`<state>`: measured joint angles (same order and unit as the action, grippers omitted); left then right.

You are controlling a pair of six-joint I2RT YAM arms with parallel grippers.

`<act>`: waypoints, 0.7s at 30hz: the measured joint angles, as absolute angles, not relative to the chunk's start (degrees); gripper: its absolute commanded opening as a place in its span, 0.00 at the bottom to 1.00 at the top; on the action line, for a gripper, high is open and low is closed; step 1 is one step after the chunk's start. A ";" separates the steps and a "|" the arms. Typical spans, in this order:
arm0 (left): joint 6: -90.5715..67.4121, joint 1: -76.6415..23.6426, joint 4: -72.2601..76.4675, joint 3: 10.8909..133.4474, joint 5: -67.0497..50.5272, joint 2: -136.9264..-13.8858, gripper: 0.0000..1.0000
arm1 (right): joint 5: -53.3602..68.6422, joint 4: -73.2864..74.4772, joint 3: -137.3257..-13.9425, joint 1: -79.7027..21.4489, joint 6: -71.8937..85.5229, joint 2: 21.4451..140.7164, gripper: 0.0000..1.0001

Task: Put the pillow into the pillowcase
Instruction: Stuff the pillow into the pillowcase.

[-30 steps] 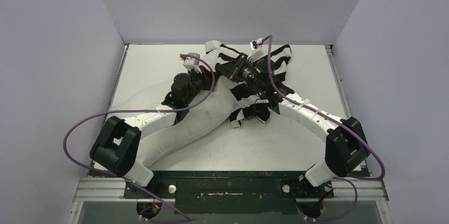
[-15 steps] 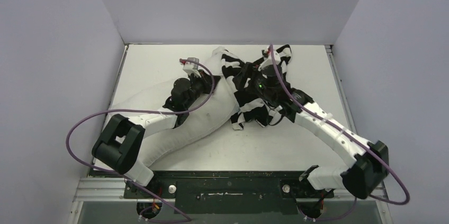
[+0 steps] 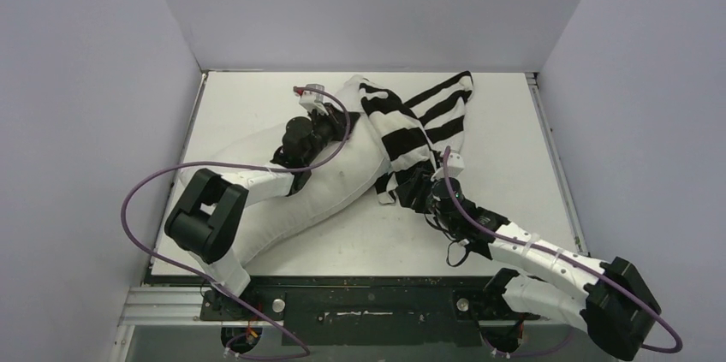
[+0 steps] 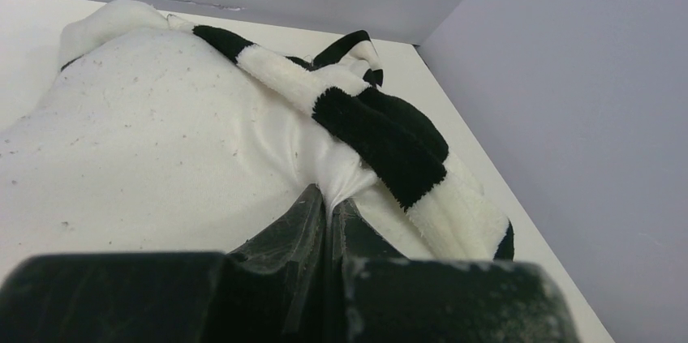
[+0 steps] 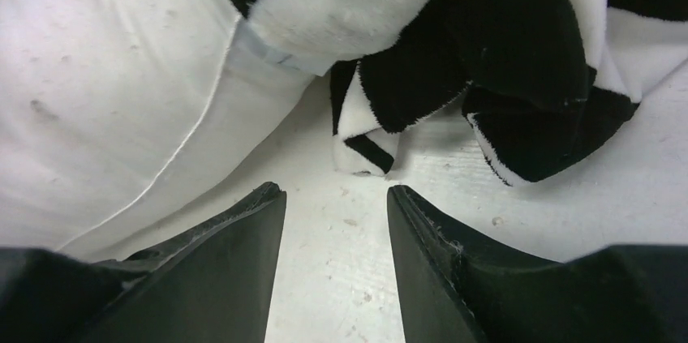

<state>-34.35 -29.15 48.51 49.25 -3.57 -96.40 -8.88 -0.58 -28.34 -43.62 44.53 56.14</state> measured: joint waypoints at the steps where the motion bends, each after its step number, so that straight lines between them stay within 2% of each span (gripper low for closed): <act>1: -34.35 -29.15 48.53 49.63 -3.57 -96.73 0.00 | -9.76 -2.31 -27.33 -43.66 45.01 57.32 0.48; 5: -34.35 -29.12 48.69 50.30 -3.51 -97.30 0.00 | -13.69 -10.15 -25.10 -44.64 47.46 62.00 0.54; 15: -34.72 -29.04 49.69 51.13 -3.20 -98.45 0.00 | -20.29 -23.59 -23.90 -46.26 51.77 76.12 0.57; 17: -35.18 -29.02 49.98 51.53 -2.98 -98.91 0.00 | -21.85 -25.08 -23.66 -46.54 52.69 78.39 0.57; 21: -35.75 -29.02 50.24 51.94 -2.55 -99.39 0.00 | -23.14 -29.65 -23.66 -46.89 53.12 84.12 0.50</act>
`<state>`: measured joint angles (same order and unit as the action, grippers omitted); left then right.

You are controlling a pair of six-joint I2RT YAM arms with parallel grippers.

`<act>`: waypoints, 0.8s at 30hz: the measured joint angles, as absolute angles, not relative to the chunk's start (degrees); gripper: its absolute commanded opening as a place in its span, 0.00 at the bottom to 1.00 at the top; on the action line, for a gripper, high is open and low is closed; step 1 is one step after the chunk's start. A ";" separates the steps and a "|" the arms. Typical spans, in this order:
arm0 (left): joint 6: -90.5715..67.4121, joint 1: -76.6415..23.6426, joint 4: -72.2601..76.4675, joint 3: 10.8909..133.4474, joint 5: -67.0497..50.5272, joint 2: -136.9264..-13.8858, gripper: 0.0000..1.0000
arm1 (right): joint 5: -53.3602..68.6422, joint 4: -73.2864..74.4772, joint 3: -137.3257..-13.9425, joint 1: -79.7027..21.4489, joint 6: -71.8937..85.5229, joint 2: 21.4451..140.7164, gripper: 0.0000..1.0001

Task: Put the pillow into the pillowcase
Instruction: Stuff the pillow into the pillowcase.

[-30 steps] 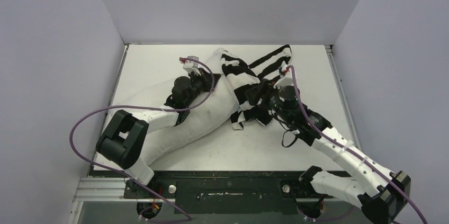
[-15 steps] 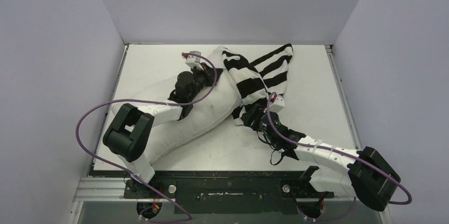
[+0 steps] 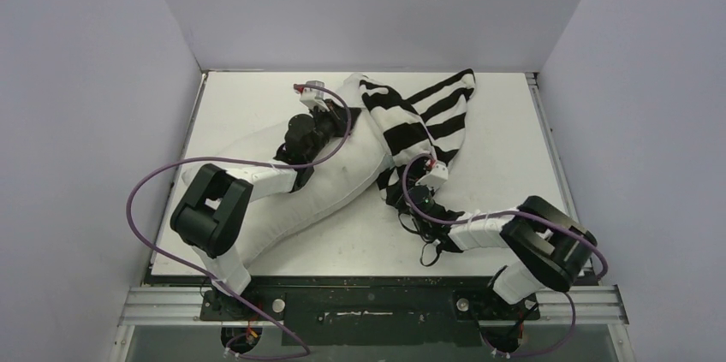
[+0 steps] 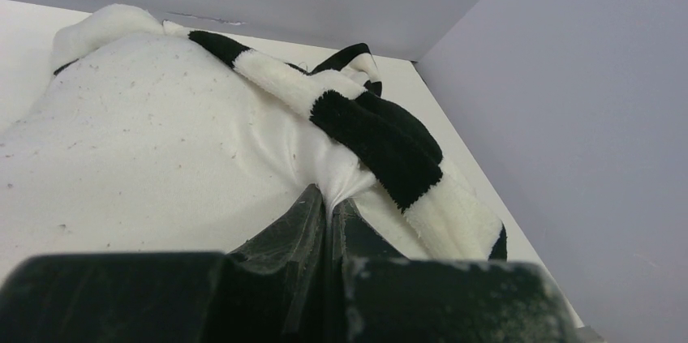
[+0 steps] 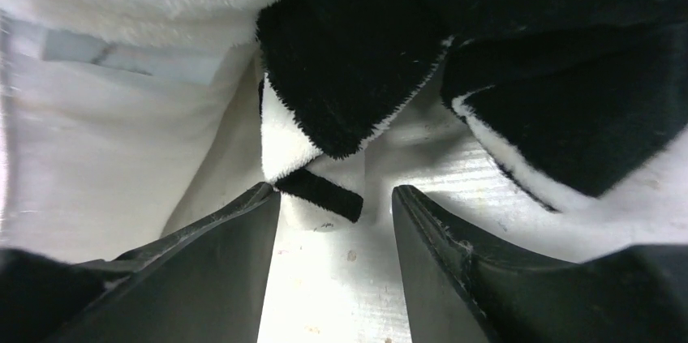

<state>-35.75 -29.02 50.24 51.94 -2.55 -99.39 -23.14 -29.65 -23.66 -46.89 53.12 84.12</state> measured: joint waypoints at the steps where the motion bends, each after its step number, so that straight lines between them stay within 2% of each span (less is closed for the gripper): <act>1: -35.83 -29.02 50.30 51.94 -2.44 -99.39 0.00 | -22.94 -31.48 -23.66 -46.98 52.60 85.91 0.46; 2: -35.83 -29.02 50.33 51.94 -2.33 -99.39 0.00 | -22.61 -33.41 -23.75 -46.98 51.72 87.79 0.36; 4: -35.88 -29.04 50.35 51.94 -1.65 -99.39 0.00 | -21.87 -35.81 -24.58 -46.98 50.33 91.57 0.09; 5: -35.94 -29.04 50.37 51.94 -1.17 -99.39 0.00 | -21.56 -37.63 -25.30 -46.98 49.82 93.62 0.00; 9: -36.42 -29.04 50.46 51.94 1.30 -99.35 0.00 | -16.45 -43.29 -26.46 -47.40 48.88 97.25 0.00; 15: -35.33 -29.21 49.91 53.12 6.24 -98.24 0.00 | -6.90 -46.72 -26.81 -49.71 48.25 92.99 0.00; 24: -20.12 -37.21 48.40 53.67 17.58 -94.76 0.00 | 2.44 -48.49 -29.45 -51.18 46.92 89.86 0.00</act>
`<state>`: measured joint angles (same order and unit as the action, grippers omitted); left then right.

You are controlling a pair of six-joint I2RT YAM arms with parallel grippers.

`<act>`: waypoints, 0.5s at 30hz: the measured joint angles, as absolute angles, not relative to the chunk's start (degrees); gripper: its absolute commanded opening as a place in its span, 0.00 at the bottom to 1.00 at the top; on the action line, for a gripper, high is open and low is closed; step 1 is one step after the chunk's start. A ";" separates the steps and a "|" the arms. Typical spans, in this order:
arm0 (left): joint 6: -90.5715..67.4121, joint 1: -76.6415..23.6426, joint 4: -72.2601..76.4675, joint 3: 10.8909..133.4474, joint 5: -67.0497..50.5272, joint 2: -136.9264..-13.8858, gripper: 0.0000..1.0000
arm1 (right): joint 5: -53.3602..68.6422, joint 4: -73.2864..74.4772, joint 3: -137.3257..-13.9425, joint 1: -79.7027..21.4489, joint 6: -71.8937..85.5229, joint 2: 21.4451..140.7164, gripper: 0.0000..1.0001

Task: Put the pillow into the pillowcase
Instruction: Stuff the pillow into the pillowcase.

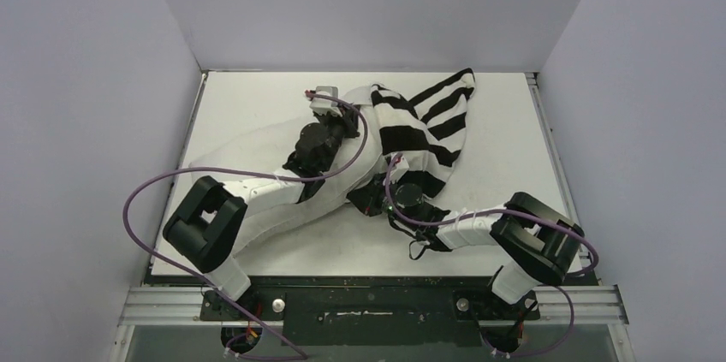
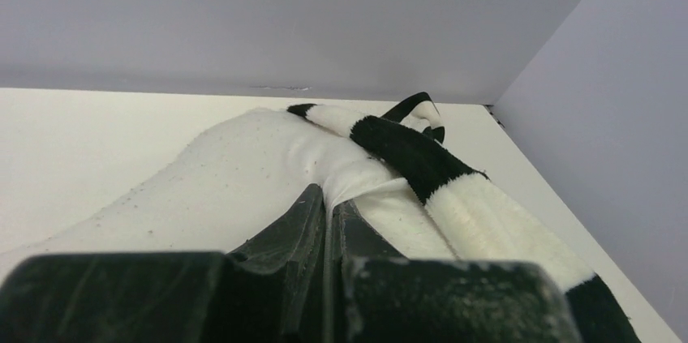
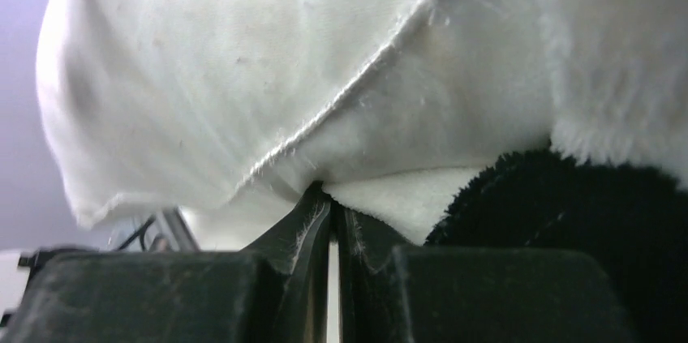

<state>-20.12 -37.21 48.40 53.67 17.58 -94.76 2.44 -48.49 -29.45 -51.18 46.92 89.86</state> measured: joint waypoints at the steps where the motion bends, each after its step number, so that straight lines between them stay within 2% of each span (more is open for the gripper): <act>1: -19.90 -37.56 49.06 52.31 17.87 -94.35 0.00 | 2.68 -48.73 -29.17 -52.12 46.87 89.78 0.00; 3: -20.14 -37.71 50.48 48.40 18.06 -93.19 0.00 | 3.25 -48.69 -28.29 -54.50 46.72 89.49 0.03; 5: -21.10 -37.78 51.66 44.16 17.80 -91.55 0.00 | 3.16 -46.41 -27.42 -56.86 46.76 88.58 0.16; 8: -24.01 -38.24 53.95 37.17 15.33 -86.80 0.00 | 2.09 -39.11 -25.85 -58.24 47.16 84.55 0.29; 9: -24.91 -38.41 54.24 35.94 14.39 -85.62 0.03 | 1.72 -37.28 -25.30 -58.28 47.33 82.83 0.36; 12: -27.59 -38.63 54.43 32.32 9.93 -81.60 0.34 | -0.47 -28.32 -24.62 -58.52 47.77 74.39 0.52; 14: -29.26 -38.46 52.51 30.87 7.09 -78.39 0.53 | -2.35 -21.28 -25.52 -58.57 47.48 68.10 0.56; 15: -29.76 -38.22 51.00 30.81 5.72 -76.58 0.58 | -3.31 -17.78 -26.55 -58.54 47.42 65.56 0.58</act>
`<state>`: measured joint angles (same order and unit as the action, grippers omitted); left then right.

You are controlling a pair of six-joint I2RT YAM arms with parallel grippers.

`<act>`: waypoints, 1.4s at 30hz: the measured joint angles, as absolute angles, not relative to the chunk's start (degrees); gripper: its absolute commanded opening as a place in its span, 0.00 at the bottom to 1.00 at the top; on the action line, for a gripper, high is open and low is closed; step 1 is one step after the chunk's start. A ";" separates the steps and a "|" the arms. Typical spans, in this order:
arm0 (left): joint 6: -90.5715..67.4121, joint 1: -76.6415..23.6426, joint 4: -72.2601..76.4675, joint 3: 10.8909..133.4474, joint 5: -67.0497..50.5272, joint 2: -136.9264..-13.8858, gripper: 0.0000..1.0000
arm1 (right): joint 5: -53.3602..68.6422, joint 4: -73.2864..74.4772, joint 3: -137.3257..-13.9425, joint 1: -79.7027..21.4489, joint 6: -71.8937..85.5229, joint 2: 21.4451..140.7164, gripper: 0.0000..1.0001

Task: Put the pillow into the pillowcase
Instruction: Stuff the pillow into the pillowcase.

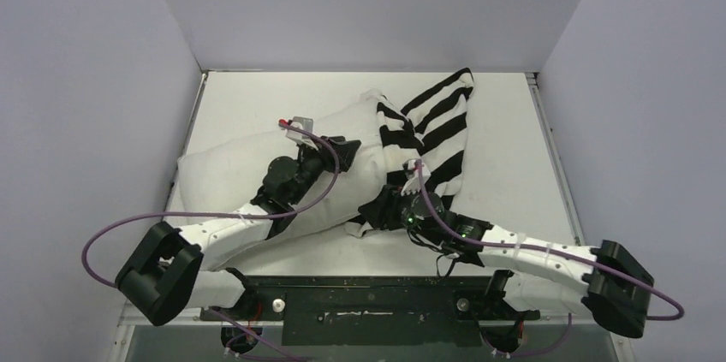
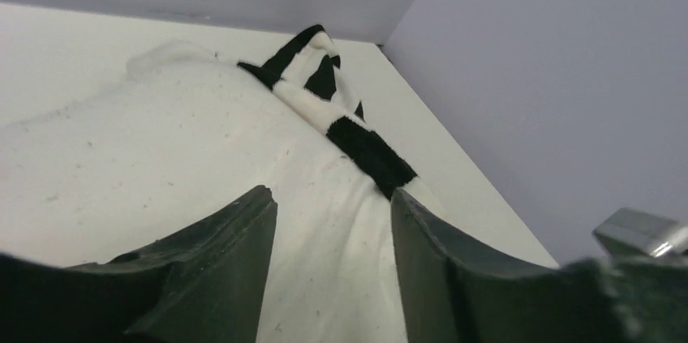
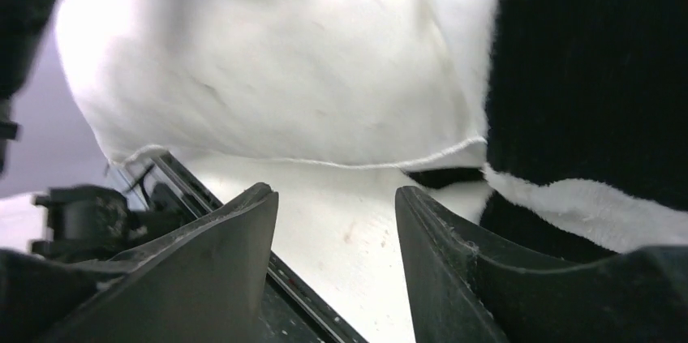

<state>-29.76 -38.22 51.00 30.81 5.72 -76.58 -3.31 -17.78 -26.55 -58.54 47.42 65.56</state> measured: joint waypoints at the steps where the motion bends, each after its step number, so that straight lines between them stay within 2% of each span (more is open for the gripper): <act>1: -30.02 -37.78 49.58 30.92 4.27 -74.61 0.63 | -4.58 -13.54 -28.29 -58.50 47.13 62.81 0.59; 4: -29.98 -35.48 43.77 33.23 0.08 -70.04 0.70 | -7.49 -3.42 -35.73 -57.56 45.08 56.95 0.62; 11: -24.84 -28.10 30.33 43.11 -6.35 -67.96 0.74 | -11.75 5.91 -52.69 -46.85 37.63 55.72 0.65; 14: -21.34 -25.06 24.01 49.28 -7.62 -71.70 0.75 | -12.51 8.36 -59.33 -40.80 33.47 61.25 0.66; 18: -17.78 -23.88 19.05 56.03 -9.28 -78.63 0.79 | -9.61 11.49 -70.06 -33.12 28.21 74.81 0.67; 24: -14.44 -23.88 18.06 56.93 -13.63 -88.68 0.79 | -5.63 17.96 -85.38 -28.67 21.82 95.37 0.68; 26: -13.67 -23.88 17.61 56.97 -14.48 -92.33 0.72 | -3.99 19.92 -90.08 -28.53 20.43 101.06 0.69; 28: -13.30 -23.86 17.76 56.80 -15.40 -94.32 0.55 | -1.98 21.87 -93.73 -28.53 19.62 105.65 0.70; 30: -12.91 -24.05 19.20 55.94 -15.59 -94.15 0.33 | 0.25 23.42 -96.55 -28.51 19.11 109.23 0.70; 32: -12.16 -24.75 20.69 54.54 -14.98 -92.97 0.15 | 1.87 24.69 -98.59 -28.51 18.98 111.83 0.66; 35: -10.76 -26.28 21.26 53.30 -14.04 -91.42 0.00 | 3.62 27.22 -102.45 -28.47 18.70 115.63 0.62; 38: -10.02 -26.83 21.34 53.17 -13.37 -90.96 0.00 | 4.78 29.61 -106.61 -28.47 18.37 118.85 0.44; 42: -10.02 -26.87 21.61 52.93 -12.67 -90.91 0.00 | 5.48 31.94 -109.43 -28.47 17.89 120.64 0.05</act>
